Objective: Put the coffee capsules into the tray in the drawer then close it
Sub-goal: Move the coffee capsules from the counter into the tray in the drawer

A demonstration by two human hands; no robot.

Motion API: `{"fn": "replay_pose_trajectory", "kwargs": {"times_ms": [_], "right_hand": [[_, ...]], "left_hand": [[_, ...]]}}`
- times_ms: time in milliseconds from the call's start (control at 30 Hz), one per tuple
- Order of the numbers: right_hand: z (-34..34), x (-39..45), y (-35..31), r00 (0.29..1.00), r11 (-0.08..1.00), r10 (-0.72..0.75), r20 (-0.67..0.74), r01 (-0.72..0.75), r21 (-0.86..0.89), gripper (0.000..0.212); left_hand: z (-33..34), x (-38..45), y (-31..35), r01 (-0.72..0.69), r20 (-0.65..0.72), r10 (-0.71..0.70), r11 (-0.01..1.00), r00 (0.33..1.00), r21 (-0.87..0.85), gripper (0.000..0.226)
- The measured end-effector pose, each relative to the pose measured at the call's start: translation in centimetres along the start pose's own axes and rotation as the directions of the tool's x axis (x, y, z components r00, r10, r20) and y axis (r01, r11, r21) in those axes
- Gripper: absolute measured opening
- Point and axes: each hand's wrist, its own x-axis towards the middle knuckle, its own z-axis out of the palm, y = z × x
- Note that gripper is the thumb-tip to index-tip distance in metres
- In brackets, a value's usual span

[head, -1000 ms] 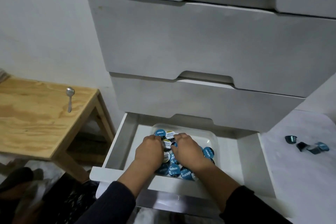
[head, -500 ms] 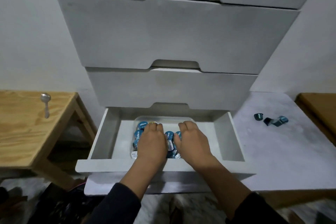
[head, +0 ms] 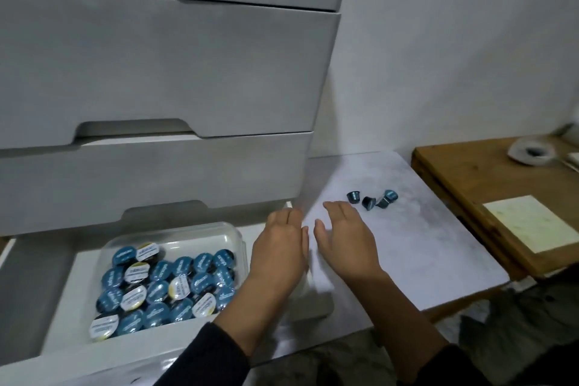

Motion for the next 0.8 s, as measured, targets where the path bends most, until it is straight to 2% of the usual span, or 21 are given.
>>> {"fn": "replay_pose_trajectory", "kwargs": {"times_ms": [233,333,400,433,567,667,800], "right_hand": [[0.8,4.8,12.2,0.995,0.999,0.051,0.087,-0.051,0.003,0.042],[2.4,6.1,17.2,0.992,0.999,0.021,0.121,-0.027,0.047,0.038],[2.9,7.0,19.7,0.984,1.0,-0.025,0.178,0.026,-0.004,0.026],[3.1,7.6,20.8,0.981,0.998,-0.05,0.189,0.054,-0.018,0.027],[3.5,10.1,23.7,0.961,0.997,-0.075,0.268,0.077,0.006,0.039],[4.2,11.9,24.6,0.955,0.991,-0.13,0.267,0.119,0.057,0.036],[5.3,13.5,25.1,0.956,0.977,-0.134,0.259,0.084,0.194,0.033]], "left_hand": [[8.0,6.6,7.0,0.107,0.13,-0.093,0.988,0.987,-0.109,0.038],[11.2,9.1,8.4,0.227,0.191,-0.198,0.963,0.961,-0.146,0.038],[13.1,10.6,9.0,0.31,0.222,-0.268,0.934,0.937,-0.179,0.038],[13.9,11.2,9.2,0.348,0.233,-0.301,0.917,0.925,-0.197,0.038],[16.8,13.5,9.5,0.466,0.268,-0.402,0.848,0.876,-0.252,0.037],[18.5,15.3,9.3,0.513,0.278,-0.443,0.81,0.852,-0.284,0.037],[20.3,17.3,8.8,0.568,0.293,-0.491,0.763,0.82,-0.31,0.039]]}}
